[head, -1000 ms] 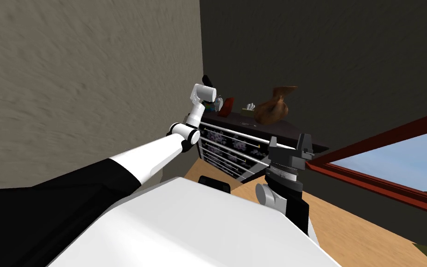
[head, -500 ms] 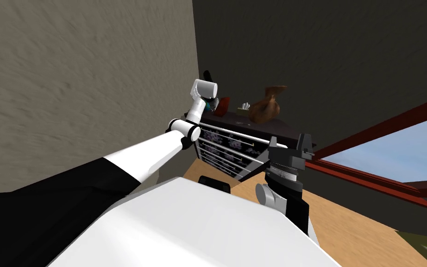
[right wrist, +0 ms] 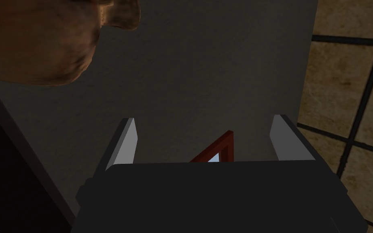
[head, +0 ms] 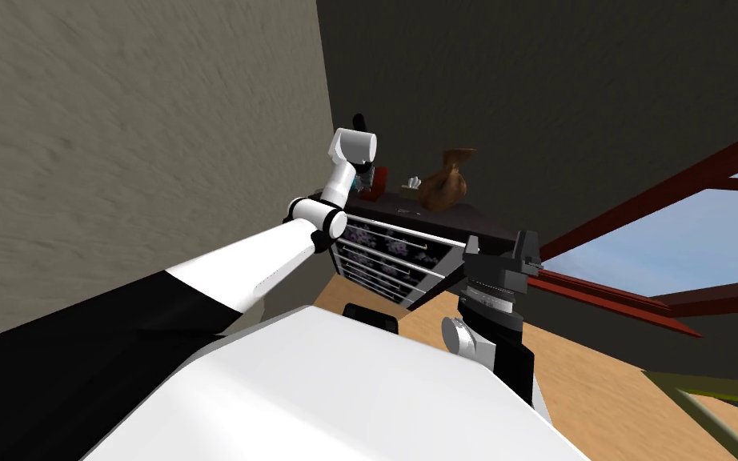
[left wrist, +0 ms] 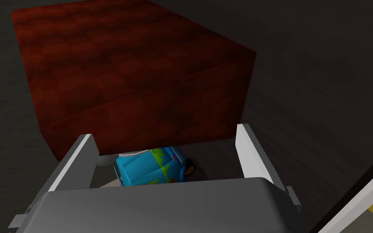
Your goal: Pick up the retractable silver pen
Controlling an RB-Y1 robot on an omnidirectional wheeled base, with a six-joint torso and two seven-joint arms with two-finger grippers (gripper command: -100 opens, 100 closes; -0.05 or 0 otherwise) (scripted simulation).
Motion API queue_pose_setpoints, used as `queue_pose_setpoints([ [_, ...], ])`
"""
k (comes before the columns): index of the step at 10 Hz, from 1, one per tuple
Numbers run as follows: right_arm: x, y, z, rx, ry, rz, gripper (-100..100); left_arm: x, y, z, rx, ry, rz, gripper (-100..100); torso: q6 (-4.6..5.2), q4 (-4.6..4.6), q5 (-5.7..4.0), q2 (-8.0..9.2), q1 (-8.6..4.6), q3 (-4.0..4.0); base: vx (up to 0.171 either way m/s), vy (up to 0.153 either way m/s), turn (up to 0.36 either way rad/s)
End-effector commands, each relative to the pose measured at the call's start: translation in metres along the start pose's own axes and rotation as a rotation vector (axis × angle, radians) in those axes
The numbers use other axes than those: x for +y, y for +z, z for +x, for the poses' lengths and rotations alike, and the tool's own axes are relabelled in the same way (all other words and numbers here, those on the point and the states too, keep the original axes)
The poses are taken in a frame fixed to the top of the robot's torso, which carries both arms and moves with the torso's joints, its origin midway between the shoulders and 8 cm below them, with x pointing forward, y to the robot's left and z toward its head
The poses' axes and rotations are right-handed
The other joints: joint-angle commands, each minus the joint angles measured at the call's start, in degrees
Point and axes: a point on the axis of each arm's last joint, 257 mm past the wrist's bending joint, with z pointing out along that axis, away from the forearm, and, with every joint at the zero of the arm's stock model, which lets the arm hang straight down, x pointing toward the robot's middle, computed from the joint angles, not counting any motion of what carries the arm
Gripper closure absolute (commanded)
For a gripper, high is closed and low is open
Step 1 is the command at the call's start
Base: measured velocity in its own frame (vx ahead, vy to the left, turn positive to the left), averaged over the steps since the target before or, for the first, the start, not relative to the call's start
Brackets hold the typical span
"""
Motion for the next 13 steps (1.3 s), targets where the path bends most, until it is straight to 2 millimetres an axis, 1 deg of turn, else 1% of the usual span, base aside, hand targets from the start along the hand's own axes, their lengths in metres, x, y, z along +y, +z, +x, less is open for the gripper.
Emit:
queue_pose_setpoints([
  [1,0.000,0.000,0.000,0.000,0.000,0.000,0,0.006,-0.001,-0.001,-0.003,-0.001,-0.030,-100,0.00,0.00,0.00,0.00,0.00,0.00,0.000,-0.049,0.022],
  [2,0.000,0.000,0.000,0.000,0.000,0.000,0,0.012,-0.004,-0.001,-0.003,-0.008,-0.081,-100,-0.01,0.01,0.03,0.03,0.13,0.02,0.011,-0.078,-0.180],
  [5,0.000,0.000,0.000,0.000,0.000,0.000,0,0.030,-0.009,-0.003,-0.008,-0.015,-0.176,-100,0.03,0.00,-0.04,0.01,-0.15,0.00,0.016,-0.107,-0.090],
  [6,0.000,0.000,0.000,0.000,0.000,0.000,0,0.032,-0.010,-0.003,-0.009,-0.015,-0.187,-100,0.00,0.00,-0.04,-0.01,-0.11,0.00,0.018,-0.051,0.016],
  [7,0.000,0.000,0.000,0.000,0.000,0.000,0,0.039,-0.013,-0.003,-0.008,-0.021,-0.233,-100,-0.02,0.00,0.02,-0.01,0.10,0.00,0.024,-0.078,-0.125],
  [10,0.000,0.000,0.000,0.000,0.000,0.000,0,0.061,-0.021,-0.005,-0.014,-0.026,-0.338,-100,0.02,-0.01,-0.02,-0.04,-0.09,-0.03,0.028,-0.097,-0.097],
  [11,0.000,0.000,0.000,0.000,0.000,0.000,0,0.068,-0.026,-0.005,-0.012,-0.030,-0.382,-100,0.00,-0.01,-0.02,-0.02,-0.05,-0.02,0.026,-0.112,-0.110],
  [13,0.000,0.000,0.000,0.000,0.000,0.000,0,0.086,-0.032,-0.007,-0.014,-0.034,-0.461,-100,-0.01,-0.01,-0.01,-0.02,-0.03,-0.02,0.030,-0.095,-0.093],
])
